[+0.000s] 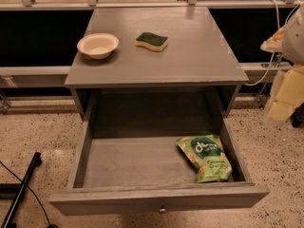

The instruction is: Pick green rice chip bag from top drawer and place on counter

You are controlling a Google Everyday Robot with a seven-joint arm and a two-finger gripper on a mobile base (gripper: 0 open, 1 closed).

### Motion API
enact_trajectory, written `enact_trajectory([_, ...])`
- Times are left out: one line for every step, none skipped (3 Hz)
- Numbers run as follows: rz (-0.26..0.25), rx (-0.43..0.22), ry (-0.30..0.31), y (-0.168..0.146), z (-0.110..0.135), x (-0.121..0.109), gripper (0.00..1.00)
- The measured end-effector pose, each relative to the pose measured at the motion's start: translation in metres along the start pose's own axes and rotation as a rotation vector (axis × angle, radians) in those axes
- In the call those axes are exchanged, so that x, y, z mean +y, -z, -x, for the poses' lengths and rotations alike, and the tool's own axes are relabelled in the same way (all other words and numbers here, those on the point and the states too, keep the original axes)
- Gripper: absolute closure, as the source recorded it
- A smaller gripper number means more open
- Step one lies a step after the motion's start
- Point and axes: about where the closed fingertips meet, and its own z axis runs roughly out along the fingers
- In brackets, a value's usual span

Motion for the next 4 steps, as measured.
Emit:
enact_trajectory([0.0,0.0,0.0,0.0,0.0,0.0,0.0])
enact_trajectory([0.002,0.022,0.007,-0.031,-0.005,0.006,0.0])
enact_trajectory([-0.011,0.082,0.03,-0.104,-0.014,0.017,0.0])
enact_trajectory([-0.009,0.095,0.05,-0.131,-0.018,0.027,0.0])
